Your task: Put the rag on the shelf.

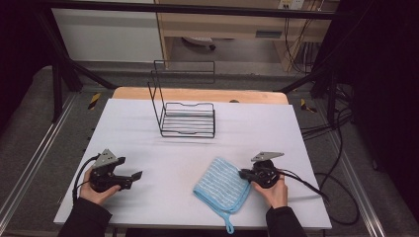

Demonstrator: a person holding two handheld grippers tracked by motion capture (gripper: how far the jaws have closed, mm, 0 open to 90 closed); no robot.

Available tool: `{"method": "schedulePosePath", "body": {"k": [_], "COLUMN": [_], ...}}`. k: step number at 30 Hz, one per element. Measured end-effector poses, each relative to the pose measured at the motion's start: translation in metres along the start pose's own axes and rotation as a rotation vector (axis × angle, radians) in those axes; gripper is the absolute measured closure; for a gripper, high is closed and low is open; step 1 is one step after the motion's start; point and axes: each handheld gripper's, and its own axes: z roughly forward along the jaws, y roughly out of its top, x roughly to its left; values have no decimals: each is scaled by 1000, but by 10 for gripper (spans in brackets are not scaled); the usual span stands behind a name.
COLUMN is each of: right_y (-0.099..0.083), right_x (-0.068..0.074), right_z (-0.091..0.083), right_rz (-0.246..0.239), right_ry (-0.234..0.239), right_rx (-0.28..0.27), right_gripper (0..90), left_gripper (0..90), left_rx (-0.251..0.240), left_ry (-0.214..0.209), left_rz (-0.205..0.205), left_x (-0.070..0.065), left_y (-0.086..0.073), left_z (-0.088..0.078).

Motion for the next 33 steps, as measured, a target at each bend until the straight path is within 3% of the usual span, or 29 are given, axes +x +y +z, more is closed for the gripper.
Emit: {"method": "schedulePosePath", "body": {"k": [6,12,25,28,33], "right_y": [13,27,45,47,47], "right_x": [7,15,23,24,22], "right_z": [11,24,43,47,49], "right_rz": [-72,-131,-175,-175,-175], "right_ry": [-6,22,64,84,73], "right_rx": [-22,-28,-28,-51,-45], "right_gripper": [842,841,842,839,817], "left_gripper": [110,110,110,110,108], "left_rx": [-2,-1,0,1,9], "left_ry": [1,2,6,7,5], "left_rz": [-3,-3,-5,-5,-4], "left_x": [-1,-1,-2,-2,-2], "left_y": [0,0,1,1,1], "left_z": [1,1,1,1,1]}}
